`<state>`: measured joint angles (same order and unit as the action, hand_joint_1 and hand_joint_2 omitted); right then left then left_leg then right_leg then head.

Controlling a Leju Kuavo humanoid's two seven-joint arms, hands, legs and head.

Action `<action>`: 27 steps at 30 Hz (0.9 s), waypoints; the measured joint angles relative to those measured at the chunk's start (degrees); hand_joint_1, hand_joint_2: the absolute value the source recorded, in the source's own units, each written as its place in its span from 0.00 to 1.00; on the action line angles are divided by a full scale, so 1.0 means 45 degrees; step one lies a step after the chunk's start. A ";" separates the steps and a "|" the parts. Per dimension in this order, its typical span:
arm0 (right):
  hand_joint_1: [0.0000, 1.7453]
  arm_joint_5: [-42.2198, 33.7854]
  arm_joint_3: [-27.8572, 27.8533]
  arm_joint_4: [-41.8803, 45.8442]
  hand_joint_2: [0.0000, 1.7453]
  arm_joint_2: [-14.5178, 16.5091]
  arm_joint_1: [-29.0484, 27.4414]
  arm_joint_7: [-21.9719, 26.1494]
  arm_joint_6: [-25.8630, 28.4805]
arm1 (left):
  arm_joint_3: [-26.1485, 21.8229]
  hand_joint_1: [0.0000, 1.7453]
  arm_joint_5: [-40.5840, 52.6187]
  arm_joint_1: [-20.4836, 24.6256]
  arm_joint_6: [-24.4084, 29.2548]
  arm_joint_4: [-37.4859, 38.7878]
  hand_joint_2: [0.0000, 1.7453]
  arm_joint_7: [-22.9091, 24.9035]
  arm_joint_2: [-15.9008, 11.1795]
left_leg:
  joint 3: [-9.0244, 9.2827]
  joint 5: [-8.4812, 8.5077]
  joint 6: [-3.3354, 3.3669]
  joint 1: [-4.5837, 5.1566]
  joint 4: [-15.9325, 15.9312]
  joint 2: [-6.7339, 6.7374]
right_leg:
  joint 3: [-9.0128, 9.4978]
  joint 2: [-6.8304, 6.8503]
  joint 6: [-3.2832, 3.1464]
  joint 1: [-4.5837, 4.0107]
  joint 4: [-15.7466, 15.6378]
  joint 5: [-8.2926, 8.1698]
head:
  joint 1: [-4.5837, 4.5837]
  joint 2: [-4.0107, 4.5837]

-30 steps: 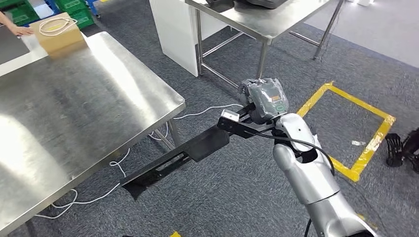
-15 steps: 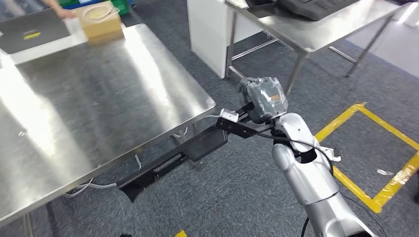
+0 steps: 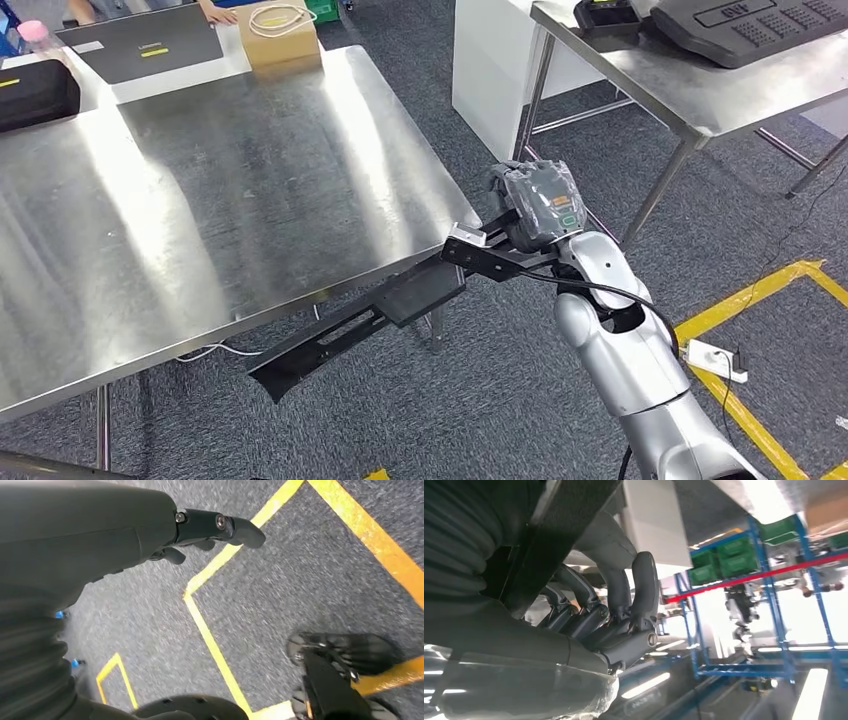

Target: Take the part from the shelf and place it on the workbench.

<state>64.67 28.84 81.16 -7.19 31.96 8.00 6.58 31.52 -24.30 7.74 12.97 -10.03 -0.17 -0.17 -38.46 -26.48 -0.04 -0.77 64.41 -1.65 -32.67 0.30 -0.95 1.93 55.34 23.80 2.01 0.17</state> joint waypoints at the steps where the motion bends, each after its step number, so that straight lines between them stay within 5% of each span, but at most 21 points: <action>1: 1.00 0.0010 0.0005 -0.0015 1.00 0.0002 0.0009 -0.0001 0.0000 | 0.0000 0.00 -0.0004 0.0008 0.0000 0.0000 1.00 -0.0001 0.0001 | -0.0489 -0.0352 -0.0059 -0.0050 0.0872 0.0184 | 0.0027 0.0132 -0.0057 -0.0029 0.0003 0.0029 | 0.0007 0.0000; 3: 1.00 0.0036 0.0009 -0.0078 1.00 0.0006 0.0006 -0.0021 0.0000 | 0.0000 0.00 -0.0010 0.0007 0.0000 0.0000 1.00 0.0000 0.0000 | -0.1162 -0.0549 -0.0160 -0.0152 0.1872 0.0314 | 0.0057 0.0405 -0.0074 -0.0059 0.0009 0.0096 | 0.0008 0.0000; 4: 1.00 0.0050 0.0004 -0.0120 1.00 0.0007 0.0009 -0.0041 0.0002 | 0.0000 0.00 -0.0010 -0.0001 0.0001 0.0000 1.00 0.0001 -0.0010 | -0.1132 -0.0292 -0.0196 -0.0196 0.1662 0.0363 | 0.0080 0.0532 -0.0046 -0.0056 0.0011 0.0131 | 0.0011 0.0000; 7: 1.00 0.0180 -0.0101 -0.0298 1.00 0.0005 0.0156 -0.0135 0.0060 | 0.0000 0.00 -0.0009 0.0012 0.0004 -0.0001 1.00 0.0004 -0.0044 | 0.0087 0.0912 -0.0199 -0.0222 -0.0795 0.0978 | 0.0220 0.0880 0.0153 -0.0105 0.0024 0.0281 | 0.0016 0.0000; 9: 1.00 0.0376 -0.0224 -0.0535 1.00 -0.0021 0.0499 -0.0213 0.0168 | 0.0000 0.00 0.0007 0.0056 0.0004 -0.0004 1.00 0.0005 -0.0041 | 0.0476 0.1111 -0.0059 -0.0128 -0.1599 0.1190 | 0.0278 0.1092 0.0327 -0.0203 0.0030 0.0377 | -0.0034 0.0000; 11: 1.00 0.0482 -0.0344 -0.0937 1.00 -0.0044 0.1029 -0.0249 0.0253 | 0.0000 0.00 0.0036 0.0070 0.0002 -0.0005 1.00 0.0017 -0.0044 | 0.0429 0.1085 0.0164 -0.0012 -0.1623 0.0873 | 0.0358 0.1319 0.0514 -0.0236 0.0000 0.0434 | -0.0094 0.0000; 13: 1.00 0.0471 -0.0471 -0.1565 1.00 -0.0067 0.1716 -0.0195 0.0341 | 0.0004 0.00 0.0063 0.0067 0.0000 -0.0005 1.00 0.0039 -0.0019 | 0.0532 0.1151 0.0393 0.0030 -0.1738 0.0574 | 0.0263 0.1060 0.0635 -0.0198 0.0285 0.0610 | -0.0103 0.0000; 16: 1.00 0.0442 -0.0623 -0.2824 1.00 -0.0108 0.2754 -0.0075 0.0689 | 0.0030 0.00 0.0092 0.0161 0.0004 -0.0005 1.00 0.0070 0.0023 | 0.0617 0.1206 0.0651 0.0023 -0.1816 0.0155 | -0.0979 0.0165 0.0514 -0.0140 0.2575 0.1475 | -0.0132 0.0000; 18: 1.00 0.0414 -0.0669 -0.3807 1.00 -0.0128 0.3303 0.0002 0.0953 | 0.0074 0.00 0.0114 0.0197 0.0002 -0.0005 1.00 0.0114 0.0038 | 0.0620 0.1188 0.0698 0.0038 -0.1812 -0.0224 | -0.1959 0.0001 0.0536 -0.0160 0.4088 0.1828 | -0.0158 0.0000; 19: 1.00 0.0363 -0.0687 -0.4289 1.00 -0.0130 0.3565 0.0065 0.1064 | 0.0098 0.00 0.0131 0.0197 0.0000 -0.0005 1.00 0.0136 0.0056 | 0.0626 0.1185 0.0701 0.0050 -0.1808 -0.0437 | -0.2132 -0.0035 0.0610 -0.0174 0.4145 0.1691 | -0.0169 0.0000; 22: 1.00 0.0164 -0.0746 -0.5523 1.00 -0.0130 0.4391 0.0299 0.1382 | 0.0148 0.00 0.0175 0.0202 0.0011 -0.0007 1.00 0.0164 0.0113 | 0.0619 0.1174 0.0669 0.0108 -0.1784 -0.1006 | -0.1256 -0.0569 0.0776 -0.0184 0.1643 0.0408 | -0.0193 0.0000; 24: 1.00 0.0065 -0.0765 -0.6171 1.00 -0.0104 0.4872 0.0439 0.1541 | 0.0174 0.00 0.0180 0.0220 0.0036 -0.0009 1.00 0.0175 0.0140 | 0.0563 0.1136 0.0576 0.0139 -0.1737 -0.1316 | -0.0670 -0.1058 0.0670 -0.0196 0.0293 -0.0159 | -0.0185 0.0000; 27: 1.00 0.0007 -0.0765 -0.6836 1.00 0.0010 0.5253 0.0516 0.1598 | 0.0189 0.00 0.0180 0.0197 0.0056 -0.0005 1.00 0.0195 0.0131 | 0.0461 0.1075 0.0356 0.0118 -0.1664 -0.1574 | -0.0445 -0.0805 0.0414 -0.0162 0.0068 -0.0236 | -0.0187 0.0000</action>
<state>64.70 25.40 50.39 -7.14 55.60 10.32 13.77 32.37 -23.50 8.62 13.22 -10.05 0.71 0.42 -36.39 -21.64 1.56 -0.24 56.92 -8.73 -34.67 -3.32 0.91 1.20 55.65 22.74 1.17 0.17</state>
